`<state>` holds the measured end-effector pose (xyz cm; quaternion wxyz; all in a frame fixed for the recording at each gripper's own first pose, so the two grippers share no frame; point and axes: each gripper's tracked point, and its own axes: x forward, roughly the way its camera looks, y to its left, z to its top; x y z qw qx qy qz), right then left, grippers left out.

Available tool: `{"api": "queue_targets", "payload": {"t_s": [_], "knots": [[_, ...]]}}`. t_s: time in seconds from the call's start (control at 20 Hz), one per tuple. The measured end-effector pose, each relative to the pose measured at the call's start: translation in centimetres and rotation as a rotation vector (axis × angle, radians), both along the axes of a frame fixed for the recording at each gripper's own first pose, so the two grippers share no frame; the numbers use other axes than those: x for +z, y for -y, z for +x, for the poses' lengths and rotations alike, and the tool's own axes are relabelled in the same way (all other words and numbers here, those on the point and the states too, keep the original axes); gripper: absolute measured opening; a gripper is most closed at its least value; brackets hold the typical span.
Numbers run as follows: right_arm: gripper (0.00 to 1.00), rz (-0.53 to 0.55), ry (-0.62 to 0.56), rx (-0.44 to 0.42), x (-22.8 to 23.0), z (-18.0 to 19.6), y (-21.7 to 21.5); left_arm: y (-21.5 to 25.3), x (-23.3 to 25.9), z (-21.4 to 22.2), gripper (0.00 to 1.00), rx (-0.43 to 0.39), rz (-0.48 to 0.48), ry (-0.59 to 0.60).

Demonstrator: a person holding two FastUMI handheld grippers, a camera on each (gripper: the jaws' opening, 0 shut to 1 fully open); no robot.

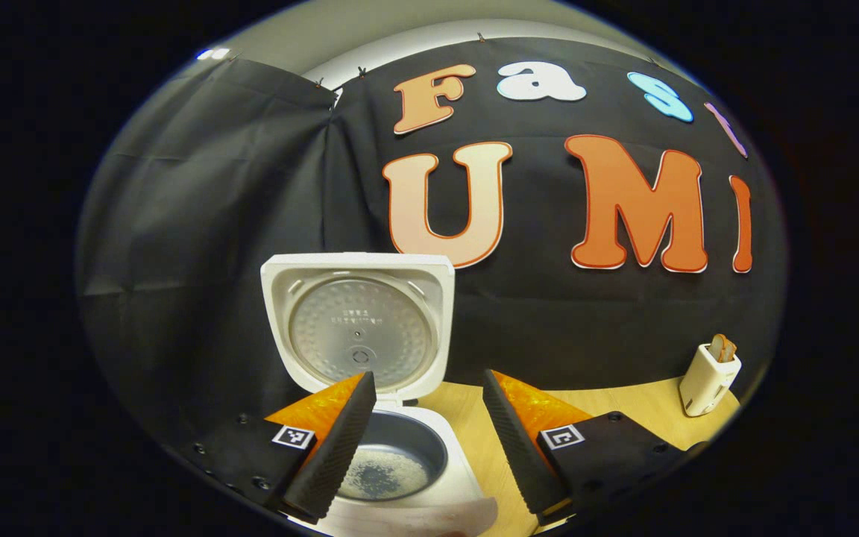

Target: Close the left gripper, press the button to open the rice cooker; take a wooden spoon from the chopstick holder with the right hand, scoop a spoonful of rice and pour it into the rice cooker, then put the wooden spoon back into the chopstick holder.

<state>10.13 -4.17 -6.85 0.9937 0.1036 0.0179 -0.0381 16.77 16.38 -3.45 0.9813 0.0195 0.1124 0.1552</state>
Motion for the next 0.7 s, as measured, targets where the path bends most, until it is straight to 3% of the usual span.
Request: {"api": "queue_targets", "payload": {"t_s": [0.05, 0.1, 0.15, 0.2, 0.4, 0.7], "knots": [[0.9, -0.014, 0.011, -0.011, 1.0, 0.0, 0.3, -0.8, 0.9, 0.2, 0.94, 0.014, 0.029, 0.012], [0.81, -0.017, 0.02, -0.013, 1.7, 0.0, 0.6, -1.6, 1.8, 0.6, 0.96, 0.026, 0.049, 0.024], [0.91, -0.011, 0.034, -0.015, 2.4, 0.0, 0.7, -1.9, 2.8, 1.0, 0.94, 0.025, 0.065, 0.049], [0.84, -0.002, 0.047, -0.018, 3.4, -0.1, 1.0, -2.5, 3.5, 1.4, 0.94, 0.03, 0.078, 0.055], [0.84, 0.008, 0.08, -0.012, 6.8, -0.1, 0.3, -5.3, 7.1, 3.4, 0.96, 0.066, 0.087, 0.08], [0.84, -0.104, 0.105, 0.047, 11.1, -0.1, -2.7, -10.4, 11.4, 8.9, 0.93, 0.115, 0.082, 0.079]]}}
